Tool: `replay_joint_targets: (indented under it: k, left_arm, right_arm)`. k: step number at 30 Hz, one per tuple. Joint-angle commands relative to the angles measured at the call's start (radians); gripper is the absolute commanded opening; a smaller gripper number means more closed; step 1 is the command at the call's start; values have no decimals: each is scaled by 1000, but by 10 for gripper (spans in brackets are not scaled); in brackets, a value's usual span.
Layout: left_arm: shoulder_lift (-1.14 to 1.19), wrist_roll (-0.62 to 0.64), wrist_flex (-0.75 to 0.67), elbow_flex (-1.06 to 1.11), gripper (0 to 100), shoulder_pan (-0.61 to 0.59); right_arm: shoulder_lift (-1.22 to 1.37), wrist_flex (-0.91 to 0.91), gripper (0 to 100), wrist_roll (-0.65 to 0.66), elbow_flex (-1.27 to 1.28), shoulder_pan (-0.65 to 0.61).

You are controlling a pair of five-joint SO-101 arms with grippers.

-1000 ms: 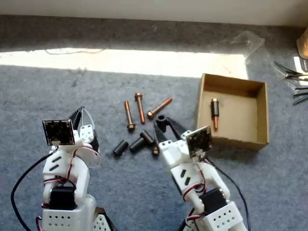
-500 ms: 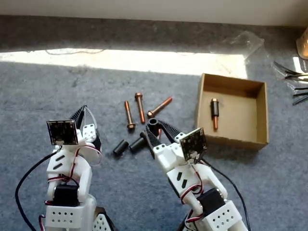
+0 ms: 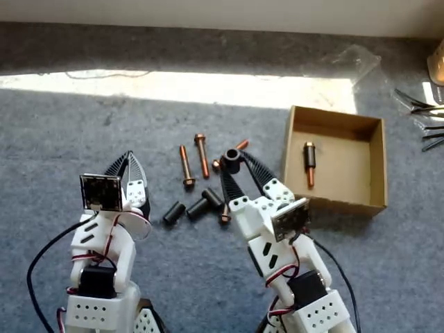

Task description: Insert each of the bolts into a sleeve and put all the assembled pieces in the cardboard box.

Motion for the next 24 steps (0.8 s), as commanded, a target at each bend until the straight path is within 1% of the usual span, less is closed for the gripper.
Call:
replay_joint_targets:
  k: [1,7,15,17,22,24]
  left_arm:
    - [-5,-9,-26,-21,11,31]
    - [-4,-9,-20,-82,11,31]
    - [-2,-11,72,-216,11,27]
    - [16,-49,91,-252,11,27]
    - [231,-137,97,-380,8,28]
    - [351,-144,97,-447,8,30]
  right_arm:
    - [-12,-53,4,15,108,15]
    - [-12,12,4,15,108,15]
    - [-12,42,4,15,110,16]
    - [-12,50,4,15,110,16]
    - [-12,62,4,17,108,18]
    - [-12,62,4,18,108,30]
